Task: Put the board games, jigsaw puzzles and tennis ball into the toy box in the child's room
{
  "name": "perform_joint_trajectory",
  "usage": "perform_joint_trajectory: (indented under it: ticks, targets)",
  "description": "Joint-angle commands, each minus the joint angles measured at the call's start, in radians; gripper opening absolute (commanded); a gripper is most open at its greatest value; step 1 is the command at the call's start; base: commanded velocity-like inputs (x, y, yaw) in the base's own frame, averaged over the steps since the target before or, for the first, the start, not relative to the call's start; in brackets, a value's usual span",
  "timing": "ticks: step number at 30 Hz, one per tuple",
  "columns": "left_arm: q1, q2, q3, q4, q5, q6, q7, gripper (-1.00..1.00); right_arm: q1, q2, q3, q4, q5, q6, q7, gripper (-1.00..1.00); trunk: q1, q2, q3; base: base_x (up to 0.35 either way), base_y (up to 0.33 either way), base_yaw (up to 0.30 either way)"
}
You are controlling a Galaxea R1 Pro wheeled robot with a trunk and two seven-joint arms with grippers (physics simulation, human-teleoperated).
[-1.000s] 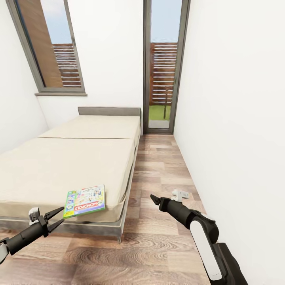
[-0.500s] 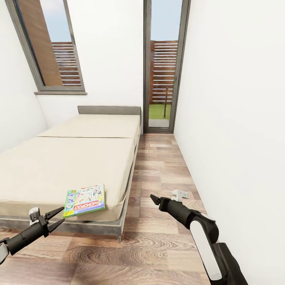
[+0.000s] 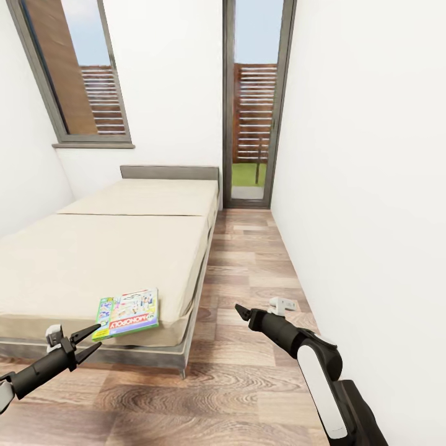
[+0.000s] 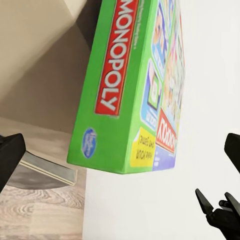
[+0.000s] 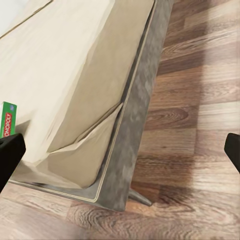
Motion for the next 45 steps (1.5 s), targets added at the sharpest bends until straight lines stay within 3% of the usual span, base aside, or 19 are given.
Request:
perform_joint_trajectory:
  ticks: [1, 39, 40, 45]
  targets:
    - [0.000, 0.000, -0.003, 0.000, 0.006, 0.010, -0.001, 1.00, -0.001, 0.000, -0.001, -0.001, -0.002, 0.005, -0.001, 1.00, 0.000, 0.000, -0.001, 0.000, -0.011, 0.000]
    - [0.000, 0.000, -0.002, 0.000, 0.006, 0.010, 0.002, 1.00, -0.001, 0.000, -0.001, -0.001, -0.002, 0.005, -0.001, 1.00, 0.000, 0.000, -0.001, 0.028, -0.001, 0.000]
    - [0.000, 0.000, -0.002, 0.000, 0.006, 0.010, 0.002, -1.00, -0.001, 0.000, -0.001, 0.000, -0.002, 0.005, -0.001, 1.00, 0.000, 0.000, -0.001, 0.000, 0.000, 0.000]
    - [0.000, 0.000, -0.002, 0.000, 0.006, 0.010, 0.002, -1.00, -0.001, 0.000, -0.001, -0.001, -0.002, 0.005, -0.001, 1.00, 0.000, 0.000, -0.001, 0.000, 0.000, 0.000]
